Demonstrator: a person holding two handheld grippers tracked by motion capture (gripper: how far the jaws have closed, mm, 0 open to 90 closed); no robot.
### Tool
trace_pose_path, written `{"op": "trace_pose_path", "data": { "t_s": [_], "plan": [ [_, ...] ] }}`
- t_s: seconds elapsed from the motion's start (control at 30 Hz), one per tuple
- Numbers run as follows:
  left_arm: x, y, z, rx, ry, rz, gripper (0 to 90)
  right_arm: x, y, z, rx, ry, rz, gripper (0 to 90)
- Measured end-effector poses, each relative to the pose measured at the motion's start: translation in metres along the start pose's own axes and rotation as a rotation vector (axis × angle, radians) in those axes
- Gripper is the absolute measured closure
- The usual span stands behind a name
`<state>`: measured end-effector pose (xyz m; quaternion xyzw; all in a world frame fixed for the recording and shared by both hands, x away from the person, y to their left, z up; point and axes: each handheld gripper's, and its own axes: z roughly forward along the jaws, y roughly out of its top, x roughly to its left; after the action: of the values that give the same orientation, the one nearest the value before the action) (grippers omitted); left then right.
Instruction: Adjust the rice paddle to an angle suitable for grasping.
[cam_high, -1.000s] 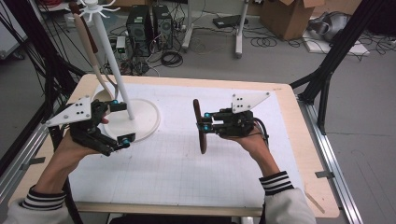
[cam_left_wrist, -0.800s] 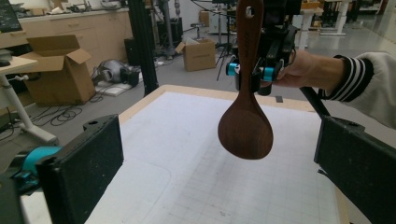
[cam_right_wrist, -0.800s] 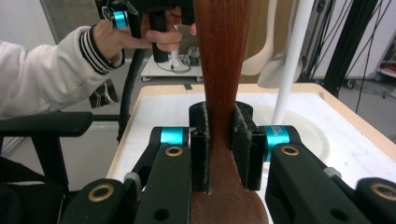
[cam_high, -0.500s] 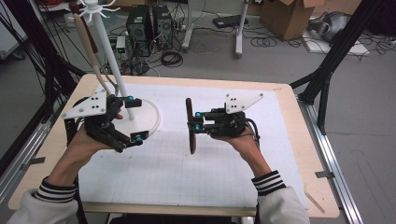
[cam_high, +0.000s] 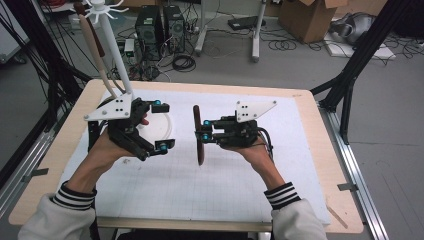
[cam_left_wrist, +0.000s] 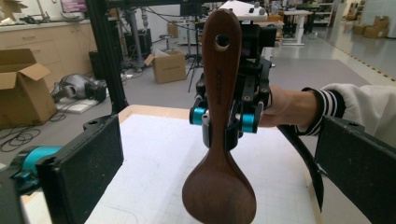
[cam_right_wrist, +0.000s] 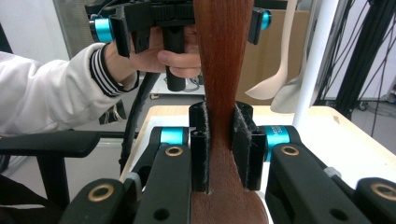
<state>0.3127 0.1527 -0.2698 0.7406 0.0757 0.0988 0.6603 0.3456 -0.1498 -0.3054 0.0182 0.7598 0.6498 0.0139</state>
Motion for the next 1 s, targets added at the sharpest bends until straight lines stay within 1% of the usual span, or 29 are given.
{"op": "trace_pose_path", "data": {
  "t_s": [0.07, 0.13, 0.17, 0.23, 0.4, 0.57, 0.67, 0.8, 0.87, 0.93, 1.0],
  "plan": [
    [0.000, 0.001, 0.003, -0.001, -0.004, 0.001, 1.7, 0.000, 0.000, 0.001, -0.005, 0.003, -0.005, 78.3],
    [0.000, 0.002, 0.006, -0.001, -0.010, 0.006, 5.1, 0.000, 0.000, 0.001, -0.007, 0.005, -0.001, 78.4],
    [0.000, 0.002, 0.008, -0.002, -0.014, -0.002, 7.2, 0.000, 0.000, 0.001, -0.008, 0.003, -0.003, 78.3],
    [0.000, 0.003, 0.012, 0.006, -0.020, 0.001, 8.9, 0.000, 0.000, 0.002, -0.008, 0.006, -0.007, 78.3],
    [0.000, 0.004, 0.018, 0.006, -0.017, -0.006, 13.7, 0.001, 0.000, 0.001, -0.015, 0.006, -0.003, 78.3],
    [0.001, 0.006, 0.022, -0.003, -0.034, -0.015, 22.5, 0.000, -0.001, 0.002, -0.019, 0.005, -0.005, 78.3],
    [0.001, 0.005, 0.025, 0.002, -0.030, -0.018, 24.0, 0.000, -0.001, 0.003, -0.019, 0.010, 0.000, 78.3],
    [0.002, 0.006, 0.028, -0.009, -0.027, -0.022, 27.8, 0.000, -0.002, 0.005, -0.018, 0.011, 0.001, 78.3],
    [0.001, 0.007, 0.029, -0.012, -0.031, -0.022, 31.7, 0.000, -0.002, 0.006, -0.024, 0.014, 0.004, 78.3],
    [0.000, 0.007, 0.030, -0.014, -0.023, -0.018, 33.5, -0.001, -0.002, 0.007, -0.028, 0.017, 0.001, 78.3],
    [0.000, 0.008, 0.031, -0.022, -0.028, -0.016, 37.2, -0.001, -0.002, 0.007, -0.021, 0.017, 0.003, 78.3]
  ]
}}
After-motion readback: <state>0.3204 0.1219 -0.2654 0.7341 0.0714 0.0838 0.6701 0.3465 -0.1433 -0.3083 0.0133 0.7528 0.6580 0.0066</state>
